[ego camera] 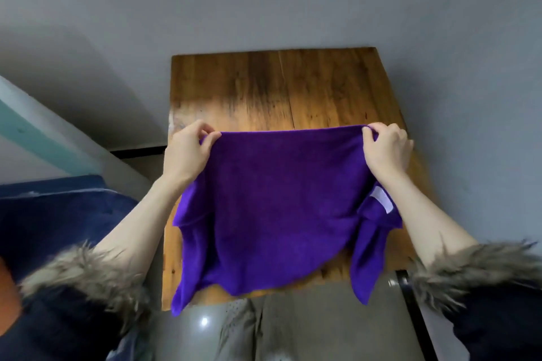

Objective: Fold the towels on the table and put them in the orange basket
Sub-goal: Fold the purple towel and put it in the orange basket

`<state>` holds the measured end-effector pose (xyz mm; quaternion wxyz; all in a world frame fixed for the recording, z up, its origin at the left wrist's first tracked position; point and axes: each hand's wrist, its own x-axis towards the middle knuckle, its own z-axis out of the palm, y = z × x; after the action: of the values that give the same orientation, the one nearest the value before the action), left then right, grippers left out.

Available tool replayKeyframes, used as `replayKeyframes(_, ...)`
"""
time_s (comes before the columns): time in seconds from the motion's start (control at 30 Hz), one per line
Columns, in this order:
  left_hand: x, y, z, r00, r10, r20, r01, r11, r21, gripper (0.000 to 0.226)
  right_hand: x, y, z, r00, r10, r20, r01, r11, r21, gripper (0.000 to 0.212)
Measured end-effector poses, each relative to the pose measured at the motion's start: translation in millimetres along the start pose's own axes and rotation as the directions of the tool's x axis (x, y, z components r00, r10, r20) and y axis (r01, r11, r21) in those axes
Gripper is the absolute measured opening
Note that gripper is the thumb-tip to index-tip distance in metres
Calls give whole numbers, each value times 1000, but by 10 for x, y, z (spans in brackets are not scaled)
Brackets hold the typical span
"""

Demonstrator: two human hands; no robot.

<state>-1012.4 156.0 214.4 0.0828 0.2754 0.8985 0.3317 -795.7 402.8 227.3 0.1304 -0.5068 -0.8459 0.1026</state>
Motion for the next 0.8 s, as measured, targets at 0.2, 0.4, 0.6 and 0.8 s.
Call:
replayKeyframes(0.2, 299, -416, 616, 995, 42, 92, -47, 998, 48, 27, 288, 81, 704, 992, -28, 121, 22, 999, 46, 43)
replayKeyframes(0.4, -354, -808, 999, 979, 92, 180, -121, 980, 159, 35, -384, -94, 1301, 935, -225, 276, 204, 974, 101, 46)
replayKeyframes(0.6, -510, -1161, 980, 973, 98, 208, -143, 967, 213, 41, -815, -451, 1792, 790, -374, 485, 422, 906, 12, 64)
replayKeyframes(0.8, -390, -1360, 732, 993, 57, 99, -91, 919, 382, 29, -982, -331, 2026, 813, -351, 465, 437, 895, -88, 66)
